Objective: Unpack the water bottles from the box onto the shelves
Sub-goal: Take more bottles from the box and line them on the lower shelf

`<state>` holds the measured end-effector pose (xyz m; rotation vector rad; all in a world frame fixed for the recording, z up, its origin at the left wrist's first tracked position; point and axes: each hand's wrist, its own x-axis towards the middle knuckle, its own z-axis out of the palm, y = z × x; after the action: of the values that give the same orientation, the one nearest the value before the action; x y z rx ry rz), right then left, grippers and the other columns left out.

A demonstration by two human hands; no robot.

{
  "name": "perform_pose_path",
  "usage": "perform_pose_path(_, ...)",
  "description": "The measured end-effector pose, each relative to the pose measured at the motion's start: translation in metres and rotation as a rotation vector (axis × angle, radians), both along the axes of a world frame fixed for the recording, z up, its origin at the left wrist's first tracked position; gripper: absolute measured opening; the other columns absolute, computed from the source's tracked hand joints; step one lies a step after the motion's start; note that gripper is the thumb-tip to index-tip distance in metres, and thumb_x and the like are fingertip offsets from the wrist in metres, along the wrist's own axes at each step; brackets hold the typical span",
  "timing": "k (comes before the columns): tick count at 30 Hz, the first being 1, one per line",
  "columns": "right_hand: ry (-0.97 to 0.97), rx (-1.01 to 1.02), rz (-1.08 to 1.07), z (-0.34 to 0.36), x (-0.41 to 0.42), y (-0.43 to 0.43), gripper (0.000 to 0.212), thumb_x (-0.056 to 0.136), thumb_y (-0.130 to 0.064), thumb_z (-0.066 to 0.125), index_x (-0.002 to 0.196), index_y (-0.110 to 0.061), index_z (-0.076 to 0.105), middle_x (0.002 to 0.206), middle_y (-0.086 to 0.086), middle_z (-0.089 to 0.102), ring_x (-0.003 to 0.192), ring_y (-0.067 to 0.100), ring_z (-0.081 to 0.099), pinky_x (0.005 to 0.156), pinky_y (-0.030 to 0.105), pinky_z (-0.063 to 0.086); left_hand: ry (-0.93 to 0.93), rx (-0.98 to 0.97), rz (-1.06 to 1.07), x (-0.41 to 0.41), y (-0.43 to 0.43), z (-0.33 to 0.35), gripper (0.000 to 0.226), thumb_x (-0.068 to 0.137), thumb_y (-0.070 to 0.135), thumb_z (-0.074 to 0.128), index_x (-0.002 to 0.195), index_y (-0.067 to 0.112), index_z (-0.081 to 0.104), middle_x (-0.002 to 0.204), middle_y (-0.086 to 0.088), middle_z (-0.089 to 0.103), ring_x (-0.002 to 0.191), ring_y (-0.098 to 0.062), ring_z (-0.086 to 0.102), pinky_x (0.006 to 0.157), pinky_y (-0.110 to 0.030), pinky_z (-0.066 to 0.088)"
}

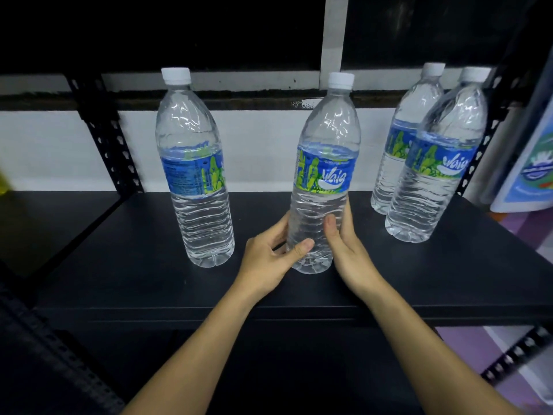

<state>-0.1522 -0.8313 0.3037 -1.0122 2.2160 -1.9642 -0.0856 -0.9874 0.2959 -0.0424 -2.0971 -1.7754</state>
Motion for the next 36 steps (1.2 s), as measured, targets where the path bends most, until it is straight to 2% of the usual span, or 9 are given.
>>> perform_pose_path(3, -0.023, 0.002, 0.05, 0.002, -0.002, 0.002, 0.065, 0.104, -0.05, 0.04, 0.161, -0.044, 0.011, 0.146, -0.043, 0.044, 0.136, -0.018, 0.041, 0.112, 0.017, 0.031, -0.008, -0.031, -0.033, 0.0, 0.001, 0.0, 0.064, 0.093, 0.012, 0.073, 0.151, 0.022, 0.049, 0.126, 0.022, 0.069, 0.124, 0.005, 0.06, 0.096, -0.009, 0.046)
perform_pose_path(9, -0.019, -0.046, 0.039, -0.008, -0.006, 0.01, 0.069, 0.095, -0.023, 0.071, 0.154, -0.031, 0.036, 0.141, -0.008, 0.064, 0.131, 0.013, 0.061, 0.113, 0.045, 0.047, 0.006, -0.009, -0.018, -0.002, 0.0, -0.001, 0.058, 0.093, 0.009, 0.072, 0.146, 0.023, 0.053, 0.129, 0.014, 0.07, 0.125, -0.001, 0.062, 0.099, -0.014, 0.047)
perform_pose_path(11, -0.037, -0.074, 0.014, -0.01, -0.006, 0.011, 0.072, 0.092, -0.019, 0.075, 0.153, -0.027, 0.039, 0.139, -0.006, 0.065, 0.127, 0.014, 0.064, 0.111, 0.045, 0.05, -0.004, -0.002, -0.02, -0.003, -0.002, -0.002, 0.06, 0.092, 0.012, 0.074, 0.145, 0.03, 0.053, 0.13, 0.017, 0.069, 0.126, 0.0, 0.061, 0.1, -0.015, 0.048)
perform_pose_path(17, -0.049, -0.056, -0.024, -0.013, -0.005, 0.012, 0.083, 0.082, -0.034, 0.081, 0.153, -0.03, 0.038, 0.139, -0.012, 0.065, 0.128, 0.01, 0.063, 0.107, 0.041, 0.052, -0.06, -0.027, -0.067, 0.0, -0.014, -0.002, 0.063, 0.091, 0.012, 0.075, 0.144, 0.035, 0.051, 0.131, 0.023, 0.067, 0.13, 0.002, 0.057, 0.106, -0.016, 0.045)
perform_pose_path(21, -0.031, -0.038, -0.043, -0.012, -0.007, 0.013, 0.085, 0.077, -0.025, 0.089, 0.149, -0.032, 0.044, 0.13, -0.012, 0.07, 0.121, 0.009, 0.067, 0.1, 0.038, 0.057, -0.039, -0.051, -0.021, 0.002, -0.012, -0.001, 0.064, 0.088, 0.016, 0.078, 0.144, 0.034, 0.053, 0.13, 0.02, 0.068, 0.128, 0.0, 0.059, 0.104, -0.015, 0.046)
perform_pose_path(25, -0.036, -0.056, -0.062, -0.011, -0.006, 0.011, 0.082, 0.079, -0.016, 0.087, 0.149, -0.029, 0.046, 0.129, -0.014, 0.071, 0.118, 0.008, 0.069, 0.1, 0.033, 0.057, -0.114, -0.447, 0.035, 0.011, -0.022, -0.002, 0.073, 0.081, 0.039, 0.085, 0.141, 0.056, 0.046, 0.125, 0.04, 0.061, 0.127, 0.016, 0.05, 0.107, -0.007, 0.037)
perform_pose_path(28, -0.036, -0.037, -0.087, -0.012, -0.006, 0.012, 0.084, 0.078, -0.023, 0.087, 0.149, -0.029, 0.044, 0.129, -0.017, 0.07, 0.118, 0.007, 0.068, 0.104, 0.039, 0.054, -0.239, -0.73, 0.075, 0.014, -0.027, -0.006, 0.089, 0.072, 0.069, 0.076, 0.151, 0.053, 0.036, 0.149, 0.021, 0.053, 0.144, -0.005, 0.042, 0.118, -0.03, 0.036)
perform_pose_path(30, -0.029, -0.012, -0.099, -0.012, -0.008, 0.012, 0.087, 0.078, -0.027, 0.088, 0.151, -0.029, 0.041, 0.129, -0.019, 0.069, 0.118, 0.005, 0.068, 0.106, 0.042, 0.053, -0.302, -0.789, 0.1, 0.014, -0.026, -0.007, 0.088, 0.075, 0.07, 0.073, 0.152, 0.046, 0.037, 0.156, 0.012, 0.046, 0.151, -0.013, 0.032, 0.121, -0.032, 0.028)
perform_pose_path(36, 0.0, 0.078, -0.136, -0.009, -0.028, 0.016, 0.091, 0.074, -0.044, 0.086, 0.149, -0.033, 0.037, 0.127, -0.025, 0.068, 0.12, 0.003, 0.066, 0.107, 0.048, 0.052, -0.359, -0.89, 0.107, 0.013, -0.02, -0.009, 0.077, 0.083, 0.072, 0.063, 0.148, 0.034, 0.05, 0.162, 0.016, 0.036, 0.155, -0.01, 0.019, 0.125, -0.036, 0.02)
